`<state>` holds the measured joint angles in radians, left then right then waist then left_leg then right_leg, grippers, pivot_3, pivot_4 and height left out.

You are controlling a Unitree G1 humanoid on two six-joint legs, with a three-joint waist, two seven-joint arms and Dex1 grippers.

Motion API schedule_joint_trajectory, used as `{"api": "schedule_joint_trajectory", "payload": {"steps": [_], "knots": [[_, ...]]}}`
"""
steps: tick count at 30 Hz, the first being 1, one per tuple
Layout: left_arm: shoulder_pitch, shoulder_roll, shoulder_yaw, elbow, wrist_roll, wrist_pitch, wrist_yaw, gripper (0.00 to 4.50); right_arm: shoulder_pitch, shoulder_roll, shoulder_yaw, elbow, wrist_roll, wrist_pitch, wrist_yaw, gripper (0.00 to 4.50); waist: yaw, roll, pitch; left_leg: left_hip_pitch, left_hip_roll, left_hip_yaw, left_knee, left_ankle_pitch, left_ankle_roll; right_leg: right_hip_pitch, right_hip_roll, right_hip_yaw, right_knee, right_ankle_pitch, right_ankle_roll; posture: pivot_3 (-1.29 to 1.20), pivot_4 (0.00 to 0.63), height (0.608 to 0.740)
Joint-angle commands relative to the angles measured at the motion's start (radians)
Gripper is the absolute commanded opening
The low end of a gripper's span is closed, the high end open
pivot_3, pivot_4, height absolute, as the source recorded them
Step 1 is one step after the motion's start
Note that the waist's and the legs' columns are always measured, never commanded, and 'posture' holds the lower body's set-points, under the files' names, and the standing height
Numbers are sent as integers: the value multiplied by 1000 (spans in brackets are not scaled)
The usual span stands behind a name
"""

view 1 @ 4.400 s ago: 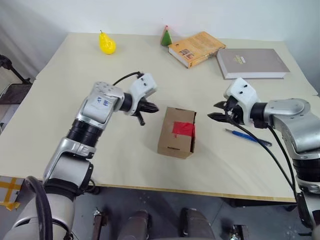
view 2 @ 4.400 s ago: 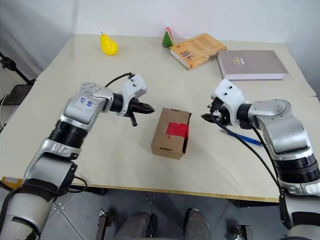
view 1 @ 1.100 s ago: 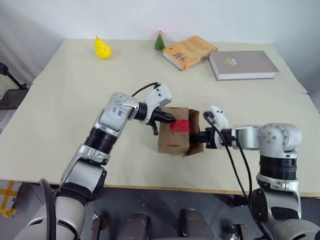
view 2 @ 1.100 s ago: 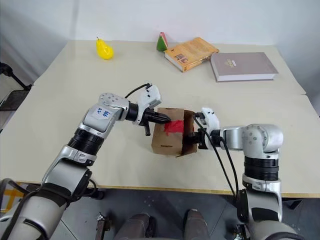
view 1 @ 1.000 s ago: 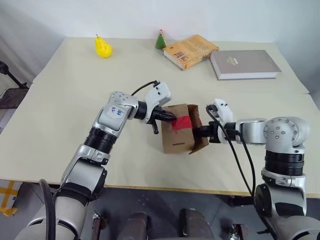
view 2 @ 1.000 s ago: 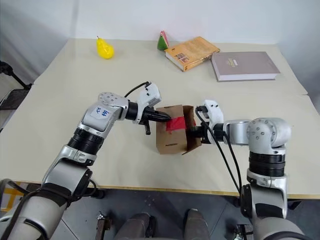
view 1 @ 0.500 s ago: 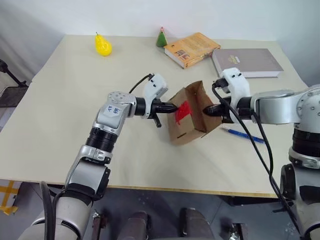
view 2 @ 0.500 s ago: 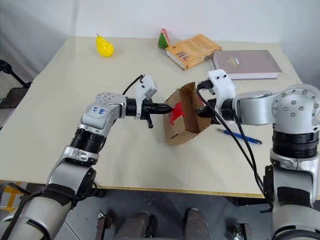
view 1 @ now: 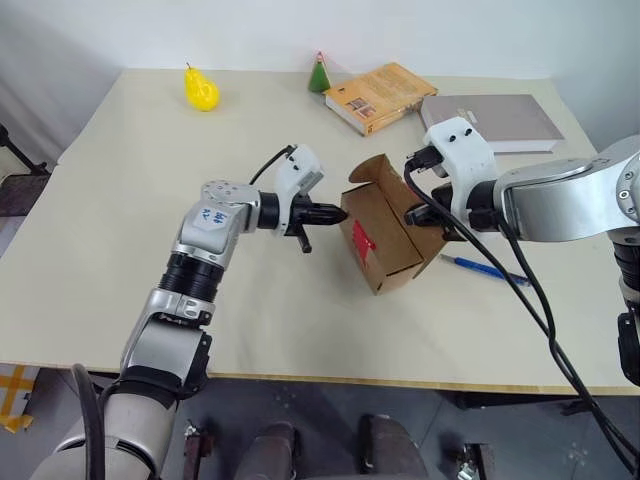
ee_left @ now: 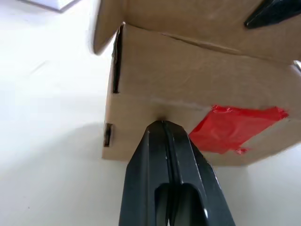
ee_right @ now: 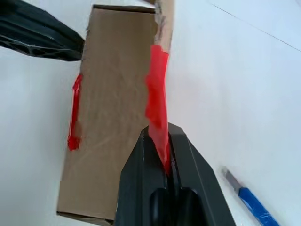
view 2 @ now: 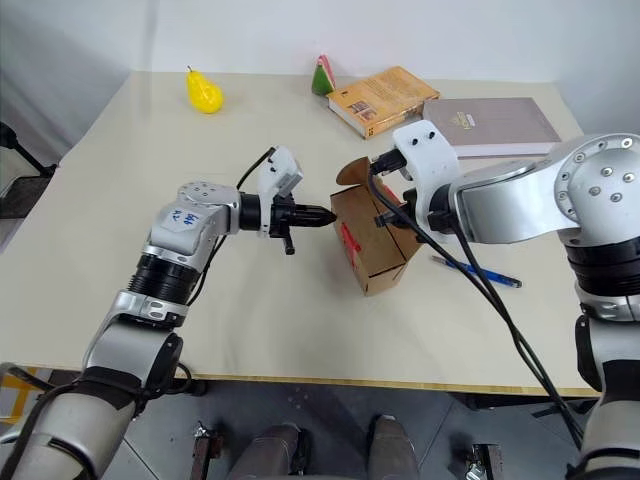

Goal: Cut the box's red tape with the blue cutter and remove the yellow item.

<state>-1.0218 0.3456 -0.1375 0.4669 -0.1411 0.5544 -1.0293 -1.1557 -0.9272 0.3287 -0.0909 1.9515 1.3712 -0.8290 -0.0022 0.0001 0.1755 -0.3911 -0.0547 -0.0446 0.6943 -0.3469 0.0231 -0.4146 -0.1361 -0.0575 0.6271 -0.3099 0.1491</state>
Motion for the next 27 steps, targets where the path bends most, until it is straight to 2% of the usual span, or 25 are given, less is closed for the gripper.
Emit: {"api": "schedule_joint_trajectory", "payload": {"steps": [1, 5, 8, 14, 19, 27], "knots": [[-41, 19, 0, -5, -15, -7, -30, 0, -36, -37, 29, -26, 21, -33, -36, 17, 1, 0, 0, 0, 0, 0, 0, 0, 0, 0, 0, 0, 0, 0, 0, 0, 150, 740], [-76, 40, 14, -41, -68, 60, -109, 0, 51, 36, 6, -45, 21, -131, -101, 17, 3, 0, 0, -2, 0, -1, 1, 0, 0, 0, 0, -2, 0, 0, 0, 0, 150, 740], [-105, 7, 17, -48, -109, 81, -132, 0, 121, 110, -24, -42, 21, -196, -187, 17, 1, -1, 0, -2, 0, -3, 1, 0, 0, 1, -1, -4, 0, 0, 0, 0, 150, 740], [-151, -90, -46, 77, -39, -50, -82, 0, 113, 161, -53, -19, 21, -199, -253, 17, -2, -1, 0, 0, 0, -2, 3, 0, 1, 5, -1, -4, 0, 0, 0, 0, 150, 740], [-131, -95, -165, 180, 81, -196, -93, 0, 96, 161, -74, -34, 21, -191, -271, 17, -5, -1, 0, 1, 2, 0, 3, 0, 1, 4, 1, -3, 1, 0, 0, 0, 150, 740], [-131, -51, -189, 224, 125, -250, -127, 0, 90, 138, -125, -49, 21, -190, -267, 17, -2, -1, 0, 1, 2, -1, 3, 0, 1, 4, 1, -3, 0, 0, 0, 0, 150, 740]]}}
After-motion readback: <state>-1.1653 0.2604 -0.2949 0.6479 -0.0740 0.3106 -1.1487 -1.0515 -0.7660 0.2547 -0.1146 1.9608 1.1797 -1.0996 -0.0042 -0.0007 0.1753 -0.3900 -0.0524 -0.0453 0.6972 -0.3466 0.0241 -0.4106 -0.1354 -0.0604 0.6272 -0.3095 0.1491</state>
